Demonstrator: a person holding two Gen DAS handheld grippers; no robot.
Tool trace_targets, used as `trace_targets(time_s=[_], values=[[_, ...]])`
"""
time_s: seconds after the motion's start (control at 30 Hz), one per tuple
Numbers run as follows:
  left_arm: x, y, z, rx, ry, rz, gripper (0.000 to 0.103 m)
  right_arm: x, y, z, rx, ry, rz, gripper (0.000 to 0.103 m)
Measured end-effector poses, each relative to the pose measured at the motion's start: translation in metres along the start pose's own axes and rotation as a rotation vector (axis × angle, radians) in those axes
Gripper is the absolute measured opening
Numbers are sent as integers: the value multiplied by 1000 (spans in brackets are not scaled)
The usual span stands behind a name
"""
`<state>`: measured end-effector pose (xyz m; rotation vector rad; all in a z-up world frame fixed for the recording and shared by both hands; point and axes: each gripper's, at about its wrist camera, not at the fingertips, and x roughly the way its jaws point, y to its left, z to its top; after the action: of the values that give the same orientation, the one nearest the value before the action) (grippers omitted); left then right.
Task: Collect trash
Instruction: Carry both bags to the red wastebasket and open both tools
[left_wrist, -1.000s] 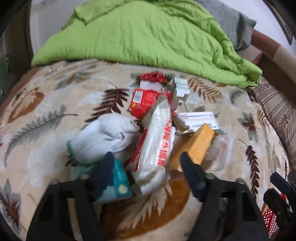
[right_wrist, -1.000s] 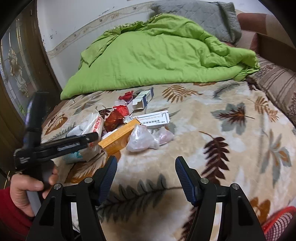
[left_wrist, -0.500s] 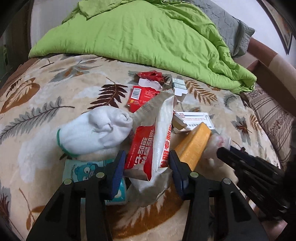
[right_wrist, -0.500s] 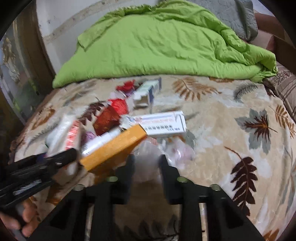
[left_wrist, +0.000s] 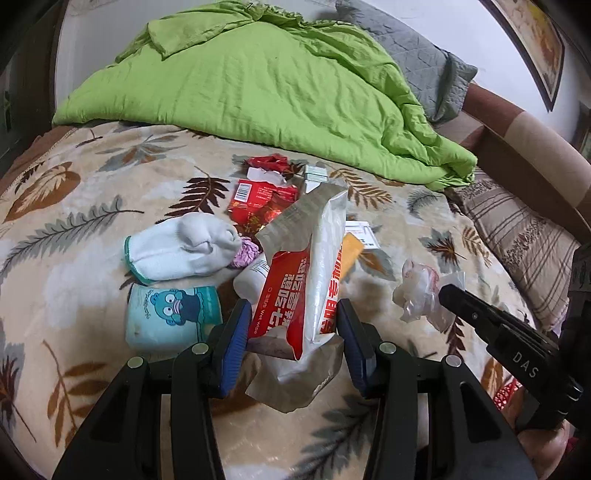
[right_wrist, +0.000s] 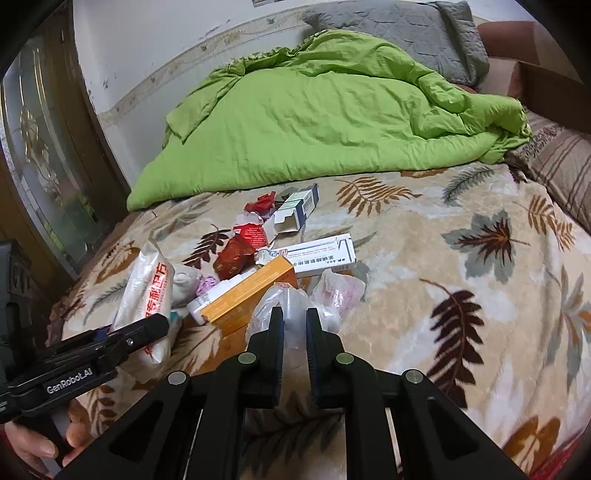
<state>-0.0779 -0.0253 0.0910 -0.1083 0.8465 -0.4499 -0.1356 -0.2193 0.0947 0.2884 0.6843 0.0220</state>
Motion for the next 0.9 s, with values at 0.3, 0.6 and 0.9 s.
trace_targets(time_s=[0.3, 0.6, 0.9], values=[[-21, -33, -8, 47, -3, -77, 46, -59, -28, -18, 100, -49, 37, 12], [-23, -135, -39, 212, 96, -273, 46, -156, -103, -49, 246, -92, -70, 12], [-13, -257, -92, 407, 251, -476, 46, -240, -177, -97, 415, -116, -235, 12]])
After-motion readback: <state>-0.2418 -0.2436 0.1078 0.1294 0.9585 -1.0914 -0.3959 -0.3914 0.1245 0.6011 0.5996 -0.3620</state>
